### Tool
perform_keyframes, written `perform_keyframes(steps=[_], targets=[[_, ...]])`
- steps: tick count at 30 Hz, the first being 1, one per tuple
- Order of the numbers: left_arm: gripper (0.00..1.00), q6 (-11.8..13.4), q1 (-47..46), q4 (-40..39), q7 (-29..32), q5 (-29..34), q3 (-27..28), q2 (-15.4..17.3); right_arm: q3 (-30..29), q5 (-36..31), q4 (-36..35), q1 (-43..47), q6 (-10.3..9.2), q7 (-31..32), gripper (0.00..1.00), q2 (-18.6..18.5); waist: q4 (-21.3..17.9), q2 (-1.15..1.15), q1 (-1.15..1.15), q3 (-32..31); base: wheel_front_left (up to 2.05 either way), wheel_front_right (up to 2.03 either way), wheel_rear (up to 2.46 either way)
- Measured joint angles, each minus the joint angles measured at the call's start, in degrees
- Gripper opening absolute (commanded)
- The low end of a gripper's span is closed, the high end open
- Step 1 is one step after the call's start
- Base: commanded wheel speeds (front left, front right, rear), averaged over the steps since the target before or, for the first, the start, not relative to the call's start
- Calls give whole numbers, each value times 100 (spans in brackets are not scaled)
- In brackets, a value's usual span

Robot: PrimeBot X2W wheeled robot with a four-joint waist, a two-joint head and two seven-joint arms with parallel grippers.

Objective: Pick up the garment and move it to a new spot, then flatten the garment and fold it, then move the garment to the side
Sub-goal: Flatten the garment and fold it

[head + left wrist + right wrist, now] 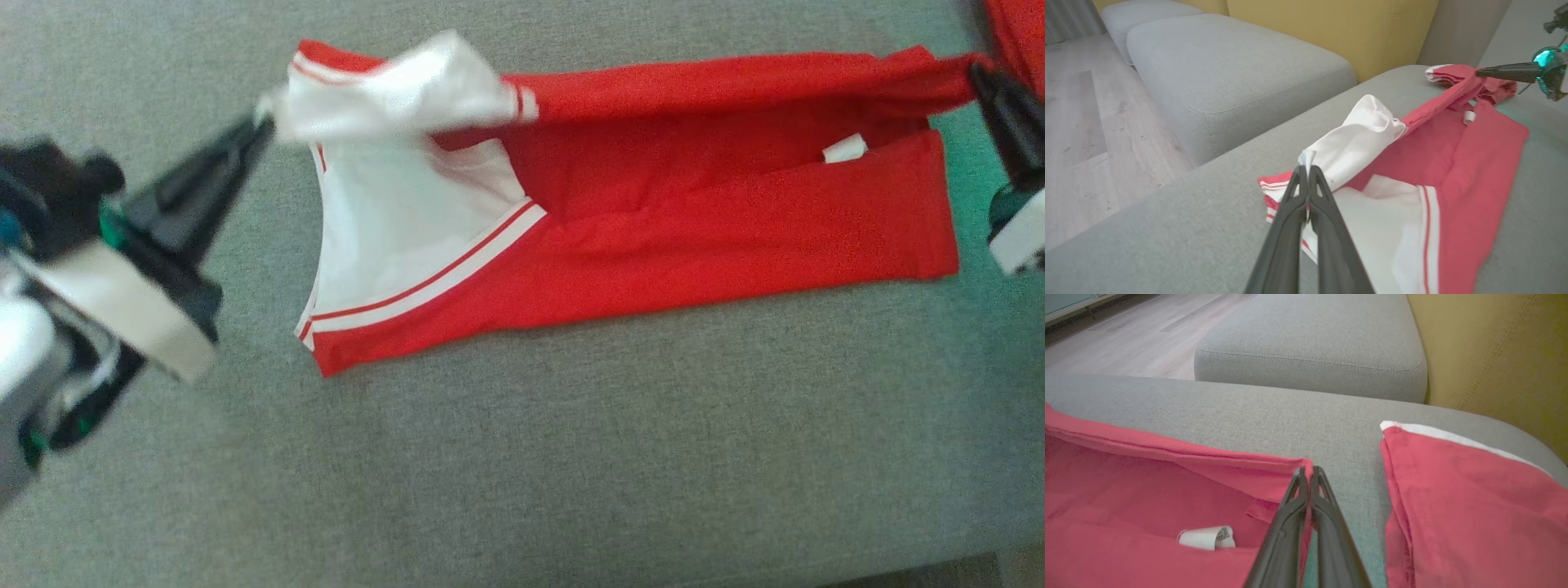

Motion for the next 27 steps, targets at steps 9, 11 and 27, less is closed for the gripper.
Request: perform_keyframes(steps=[9,11,27], targets=[[0,584,1074,-688,-296,-343,-315,209,-155,-99,-87,628,0,-41,0,31,-41,0,0,-108,0,0,0],[0,630,1251,-668,-366,-404,-361,170,-214,-122,-56,719,0,-35,69,112,-44,0,0,-114,0,0,0],[100,2225,3481,-111,-1157,1228,2314,-2398,-2918,-927,29,2455,0,-397,100,1677,-42,0,0,-589,0,0,0]])
